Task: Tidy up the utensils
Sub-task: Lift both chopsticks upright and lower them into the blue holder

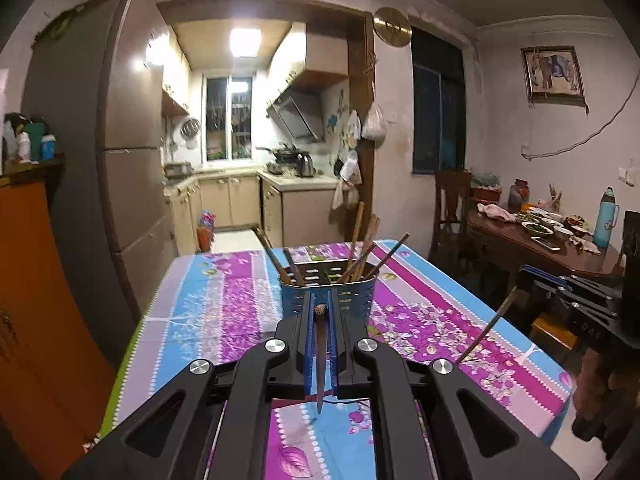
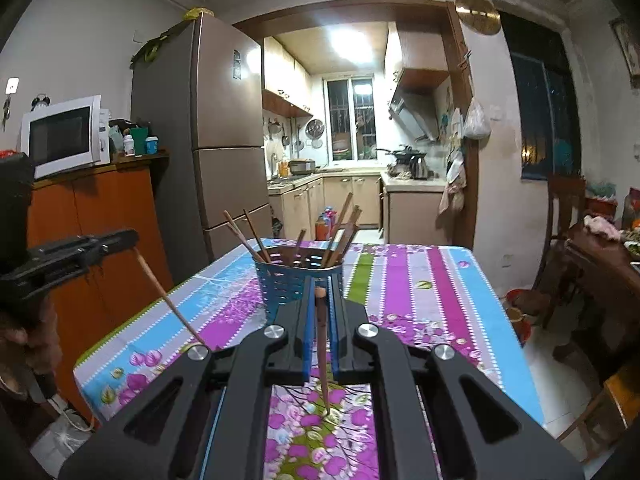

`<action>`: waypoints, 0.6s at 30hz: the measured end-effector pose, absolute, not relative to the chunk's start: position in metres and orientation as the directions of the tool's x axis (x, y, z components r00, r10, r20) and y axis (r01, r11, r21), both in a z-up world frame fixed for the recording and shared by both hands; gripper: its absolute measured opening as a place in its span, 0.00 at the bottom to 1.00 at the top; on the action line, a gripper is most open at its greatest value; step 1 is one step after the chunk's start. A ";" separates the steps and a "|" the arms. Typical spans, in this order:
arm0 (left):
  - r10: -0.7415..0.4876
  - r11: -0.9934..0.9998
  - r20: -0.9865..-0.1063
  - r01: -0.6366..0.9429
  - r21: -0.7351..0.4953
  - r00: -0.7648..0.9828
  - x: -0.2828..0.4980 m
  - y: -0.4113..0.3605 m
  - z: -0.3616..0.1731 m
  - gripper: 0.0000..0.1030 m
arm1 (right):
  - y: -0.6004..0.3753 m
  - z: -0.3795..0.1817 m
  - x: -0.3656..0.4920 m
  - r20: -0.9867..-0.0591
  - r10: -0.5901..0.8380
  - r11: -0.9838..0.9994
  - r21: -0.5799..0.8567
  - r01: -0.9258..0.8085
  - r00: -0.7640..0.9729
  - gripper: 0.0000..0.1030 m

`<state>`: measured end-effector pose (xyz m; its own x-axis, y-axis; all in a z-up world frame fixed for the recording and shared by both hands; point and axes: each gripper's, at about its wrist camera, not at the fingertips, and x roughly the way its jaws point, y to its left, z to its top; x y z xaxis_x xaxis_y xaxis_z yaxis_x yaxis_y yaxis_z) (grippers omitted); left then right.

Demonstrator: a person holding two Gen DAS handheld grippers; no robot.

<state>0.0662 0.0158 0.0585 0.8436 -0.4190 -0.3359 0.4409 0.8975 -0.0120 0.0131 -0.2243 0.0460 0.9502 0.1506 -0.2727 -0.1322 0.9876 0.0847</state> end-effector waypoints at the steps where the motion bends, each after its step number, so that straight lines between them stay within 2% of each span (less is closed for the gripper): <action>1: -0.427 0.894 -0.347 0.447 -0.025 0.835 0.071 0.014 0.061 0.07 | -0.222 0.049 0.016 -0.278 0.156 0.987 0.085 -0.137 0.948 0.05; 8: -0.416 0.894 -0.386 0.447 -0.010 0.824 0.089 -0.003 0.066 0.07 | -0.218 0.065 0.036 -0.300 0.189 0.981 0.103 -0.165 0.935 0.05; 18: -0.321 0.925 -0.384 0.374 0.070 0.866 0.102 -0.024 0.062 0.07 | -0.208 0.067 0.056 -0.330 0.224 0.974 0.113 -0.198 0.917 0.05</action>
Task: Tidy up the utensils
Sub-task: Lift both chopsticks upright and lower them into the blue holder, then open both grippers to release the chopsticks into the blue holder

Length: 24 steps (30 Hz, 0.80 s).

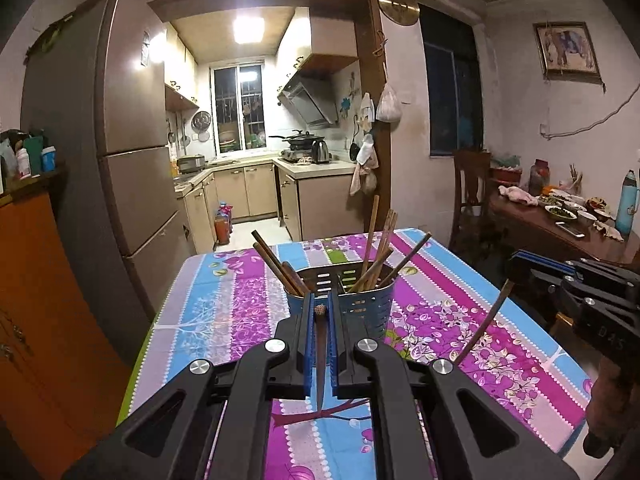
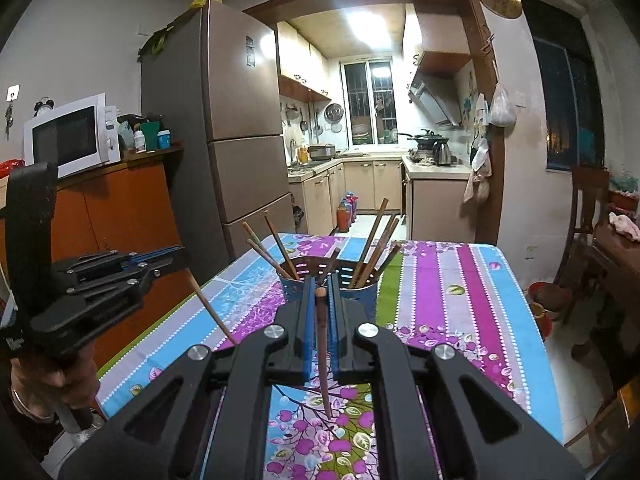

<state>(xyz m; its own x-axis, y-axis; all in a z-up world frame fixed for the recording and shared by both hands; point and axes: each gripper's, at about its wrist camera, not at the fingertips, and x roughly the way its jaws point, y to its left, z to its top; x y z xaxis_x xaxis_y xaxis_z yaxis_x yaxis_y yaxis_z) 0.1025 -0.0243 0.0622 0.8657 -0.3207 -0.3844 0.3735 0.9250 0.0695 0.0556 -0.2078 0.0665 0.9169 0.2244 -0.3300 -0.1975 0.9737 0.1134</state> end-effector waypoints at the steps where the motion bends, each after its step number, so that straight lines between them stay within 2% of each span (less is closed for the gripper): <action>1: -0.307 0.928 -0.383 0.363 0.081 0.871 0.103 -0.026 0.061 0.07 | -0.207 0.066 0.058 -0.334 0.226 0.973 0.115 -0.199 0.915 0.05; 13: -0.212 0.943 -0.353 0.286 0.173 0.911 0.102 -0.040 0.056 0.07 | -0.201 0.074 0.063 -0.331 0.222 0.975 0.091 -0.203 0.917 0.05; 24: -0.198 0.943 -0.310 0.267 0.198 0.930 0.102 -0.046 0.072 0.07 | -0.208 0.117 0.075 -0.250 0.206 0.978 0.065 -0.196 0.946 0.05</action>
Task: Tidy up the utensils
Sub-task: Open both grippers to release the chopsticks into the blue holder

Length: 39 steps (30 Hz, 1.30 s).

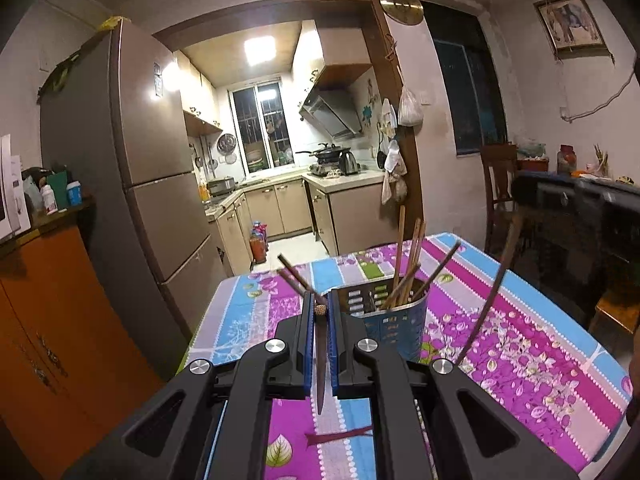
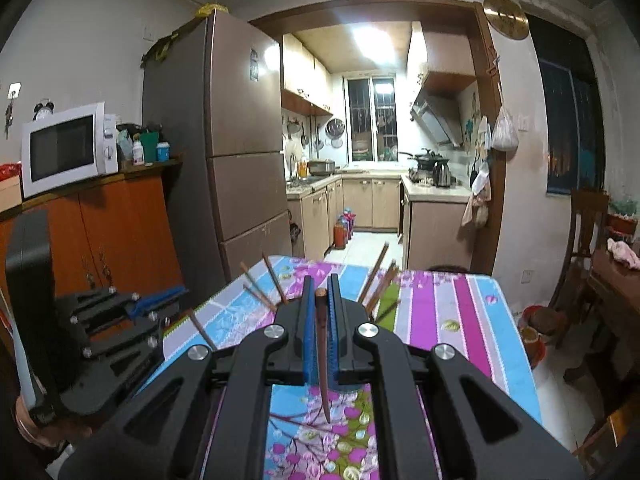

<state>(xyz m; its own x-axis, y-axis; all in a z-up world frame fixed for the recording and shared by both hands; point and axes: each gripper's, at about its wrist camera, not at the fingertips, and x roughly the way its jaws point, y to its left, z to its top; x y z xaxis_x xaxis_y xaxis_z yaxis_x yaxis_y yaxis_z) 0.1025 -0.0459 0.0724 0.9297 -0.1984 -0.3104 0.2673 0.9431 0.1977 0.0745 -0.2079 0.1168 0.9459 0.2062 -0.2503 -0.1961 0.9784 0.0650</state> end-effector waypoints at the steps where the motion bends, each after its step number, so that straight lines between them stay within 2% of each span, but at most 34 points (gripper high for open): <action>1: -0.205 0.942 -0.306 0.272 0.195 0.930 0.105 -0.048 0.077 0.07 | -0.209 0.125 0.077 -0.235 0.207 0.978 0.064 -0.198 0.950 0.05; 8: -0.303 0.939 -0.227 0.331 0.098 0.925 0.131 -0.056 0.146 0.07 | -0.215 0.186 0.097 -0.106 0.185 0.982 0.066 -0.179 0.977 0.05; 15: -0.329 0.940 -0.132 0.338 0.055 0.935 0.178 -0.064 0.185 0.07 | -0.223 0.193 0.147 -0.080 0.150 0.985 0.094 -0.142 0.985 0.05; 20: -0.383 0.922 -0.167 0.386 -0.012 0.909 0.220 -0.068 0.160 0.07 | -0.234 0.156 0.195 -0.127 0.170 0.971 0.192 -0.144 0.977 0.05; 26: -0.378 0.923 -0.230 0.385 -0.014 0.897 0.252 -0.074 0.105 0.07 | -0.228 0.102 0.227 -0.220 0.167 0.971 0.207 -0.121 0.961 0.05; 31: -0.362 0.929 -0.287 0.370 -0.029 0.887 0.270 -0.072 0.067 0.08 | -0.225 0.079 0.237 -0.269 0.157 0.974 0.201 -0.104 0.950 0.08; 32: -0.357 0.930 -0.298 0.366 -0.029 0.885 0.272 -0.071 0.063 0.10 | -0.225 0.077 0.237 -0.271 0.144 0.977 0.193 -0.093 0.952 0.13; 33: -0.346 0.935 -0.312 0.354 -0.034 0.885 0.275 -0.070 0.059 0.23 | -0.225 0.078 0.236 -0.270 0.138 0.977 0.193 -0.087 0.953 0.32; 34: -0.340 0.938 -0.314 0.345 -0.039 0.887 0.275 -0.067 0.058 0.31 | -0.227 0.080 0.233 -0.257 0.135 0.976 0.199 -0.084 0.957 0.48; 37: -0.327 0.944 -0.264 0.326 -0.047 0.908 0.267 -0.057 0.073 0.39 | -0.236 0.096 0.217 -0.203 0.115 0.979 0.188 -0.076 0.972 0.49; 39: -0.297 0.955 -0.217 0.295 -0.045 0.930 0.257 -0.050 0.089 0.57 | -0.243 0.109 0.203 -0.157 0.097 0.980 0.187 -0.066 0.983 0.49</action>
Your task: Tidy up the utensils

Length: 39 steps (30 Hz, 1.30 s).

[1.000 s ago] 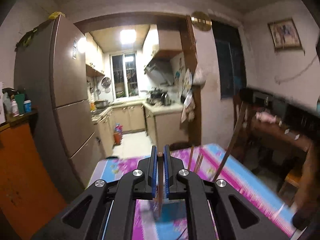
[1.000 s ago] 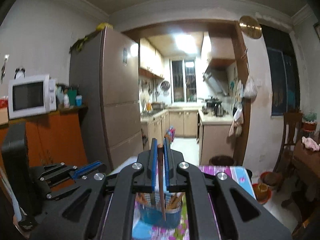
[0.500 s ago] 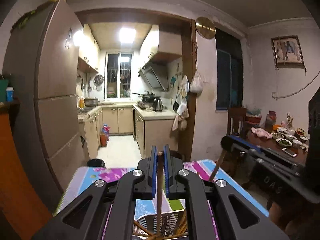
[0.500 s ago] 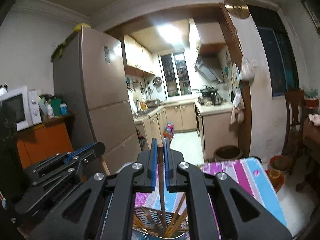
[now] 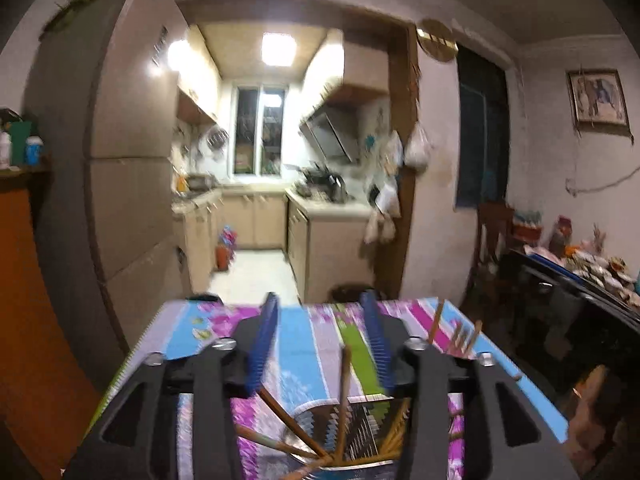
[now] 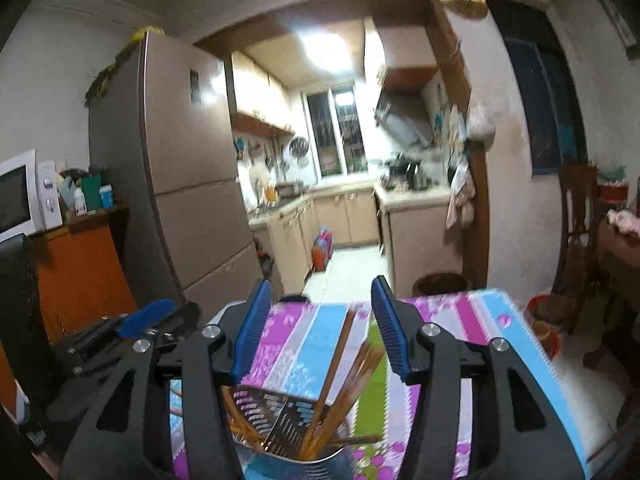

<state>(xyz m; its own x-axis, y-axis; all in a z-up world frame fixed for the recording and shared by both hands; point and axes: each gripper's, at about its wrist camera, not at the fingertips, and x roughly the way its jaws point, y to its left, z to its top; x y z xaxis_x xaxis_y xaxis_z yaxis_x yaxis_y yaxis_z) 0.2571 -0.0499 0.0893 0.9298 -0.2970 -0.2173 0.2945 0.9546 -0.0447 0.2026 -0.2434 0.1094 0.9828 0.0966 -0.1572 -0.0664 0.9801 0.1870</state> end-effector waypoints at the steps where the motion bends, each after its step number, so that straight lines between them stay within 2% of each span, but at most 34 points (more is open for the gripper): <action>1: -0.280 0.960 -0.182 0.276 -0.046 0.942 0.248 -0.045 0.100 0.62 | -0.247 0.115 0.195 -0.136 0.091 0.980 0.189 -0.064 0.986 0.50; 2: -0.268 0.963 -0.146 0.264 -0.048 0.952 0.239 -0.040 0.110 0.70 | -0.252 0.124 0.181 -0.104 0.077 0.981 0.186 -0.057 0.992 0.53; 3: -0.251 0.968 -0.113 0.247 -0.047 0.962 0.229 -0.035 0.119 0.79 | -0.256 0.130 0.172 -0.080 0.063 0.982 0.184 -0.047 0.995 0.64; 4: -0.217 0.976 -0.069 0.214 -0.043 0.974 0.214 -0.028 0.130 0.84 | -0.260 0.136 0.160 -0.047 0.043 0.983 0.182 -0.034 0.998 0.80; 5: -0.187 0.982 -0.020 0.186 -0.036 0.982 0.198 -0.022 0.140 0.95 | -0.263 0.141 0.146 -0.014 0.026 0.983 0.182 -0.023 1.000 0.87; 6: -0.157 0.987 0.029 0.158 -0.025 0.987 0.181 -0.016 0.149 0.96 | -0.267 0.146 0.128 0.031 0.012 0.983 0.183 -0.017 0.999 0.95; 8: -0.098 0.995 0.085 0.098 0.011 0.992 0.152 -0.011 0.163 0.96 | -0.274 0.153 0.095 0.087 -0.037 0.983 0.180 0.020 0.996 0.95; 11: -0.060 0.997 0.100 0.056 0.044 0.993 0.115 -0.003 0.173 0.96 | -0.284 0.154 0.060 0.103 -0.080 0.975 0.216 0.057 0.991 0.95; 14: -0.087 0.996 0.051 0.087 -0.008 0.995 0.089 0.006 0.166 0.96 | -0.287 0.146 0.035 0.060 -0.143 0.960 0.251 0.124 0.988 0.95; 17: -0.140 0.990 0.005 0.140 -0.034 0.990 0.065 0.009 0.145 0.96 | -0.278 0.128 0.018 -0.020 -0.177 0.965 0.194 0.177 0.984 0.95; 20: -0.132 0.991 -0.048 0.132 -0.001 0.990 0.048 -0.001 0.107 0.96 | -0.255 0.092 -0.003 0.029 -0.262 0.962 0.095 0.258 0.965 0.95; 23: -0.147 0.988 -0.102 0.151 0.032 0.984 0.036 -0.016 0.065 0.96 | -0.240 0.063 -0.008 -0.020 -0.274 0.961 0.040 0.274 0.962 0.95; 24: -0.141 0.988 -0.107 0.147 0.043 0.984 0.038 -0.021 0.058 0.96 | -0.233 0.050 -0.007 -0.063 -0.269 0.963 0.015 0.270 0.961 0.95; 27: -0.126 0.987 -0.121 0.136 0.083 0.985 0.030 -0.034 0.025 0.96 | -0.220 0.023 -0.006 -0.115 -0.287 0.958 -0.012 0.288 0.951 0.95; 31: -0.089 0.990 -0.098 0.099 0.096 0.991 0.014 -0.043 -0.009 0.96 | -0.209 -0.002 -0.011 -0.144 -0.354 0.934 -0.011 0.356 0.924 0.95; 34: -0.093 0.993 -0.136 0.101 0.055 0.986 0.015 -0.044 -0.019 0.96 | -0.211 -0.007 -0.006 -0.181 -0.337 0.939 0.007 0.344 0.924 0.95; 39: -0.074 0.997 -0.162 0.077 0.015 0.984 0.018 -0.036 -0.019 0.96 | -0.207 -0.012 -0.006 -0.177 -0.354 0.934 -0.007 0.358 0.919 0.95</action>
